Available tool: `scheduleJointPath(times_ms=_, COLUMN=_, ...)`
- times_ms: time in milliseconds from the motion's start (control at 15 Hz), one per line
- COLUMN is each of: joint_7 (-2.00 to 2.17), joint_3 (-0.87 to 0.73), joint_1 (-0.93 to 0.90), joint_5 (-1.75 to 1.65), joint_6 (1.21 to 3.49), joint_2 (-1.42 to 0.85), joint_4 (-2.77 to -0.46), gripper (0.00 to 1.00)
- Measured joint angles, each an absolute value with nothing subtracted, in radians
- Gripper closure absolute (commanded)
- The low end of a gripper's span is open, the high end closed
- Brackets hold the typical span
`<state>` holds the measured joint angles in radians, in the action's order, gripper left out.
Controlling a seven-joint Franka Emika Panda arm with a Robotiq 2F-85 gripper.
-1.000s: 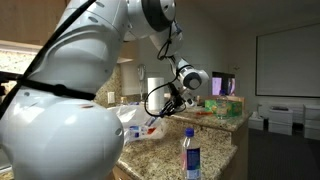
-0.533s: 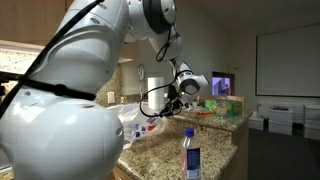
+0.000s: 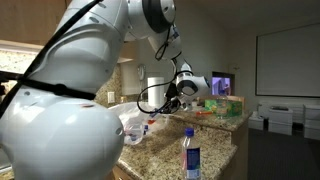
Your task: Pick up the bottles from the counter and put them in the plastic bag
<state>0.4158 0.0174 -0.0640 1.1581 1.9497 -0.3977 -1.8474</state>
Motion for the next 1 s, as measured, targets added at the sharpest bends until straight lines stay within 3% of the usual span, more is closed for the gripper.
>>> scheduleJointPath(times_ms=533, joint_7=0.473, joint_3=0.084, joint_1=-0.153, joint_5=1.158, joint_6=1.944, joint_2=-0.404, joint_4=-1.897, gripper=0.9)
scheduleJointPath(times_ms=600, joint_7=0.479, joint_3=0.088, joint_1=-0.159, joint_5=1.158, joint_6=1.944, joint_2=-0.407, joint_4=-1.899, gripper=0.4)
scheduleJointPath(times_ms=733, joint_7=0.483, joint_3=0.092, joint_1=-0.165, joint_5=1.158, joint_6=1.939, joint_2=-0.414, joint_4=-1.9, gripper=0.34)
scheduleJointPath(times_ms=1000, joint_7=0.483, joint_3=0.091, joint_1=-0.166, joint_5=1.154, joint_6=1.906, joint_2=-0.411, joint_4=-1.898, gripper=0.08)
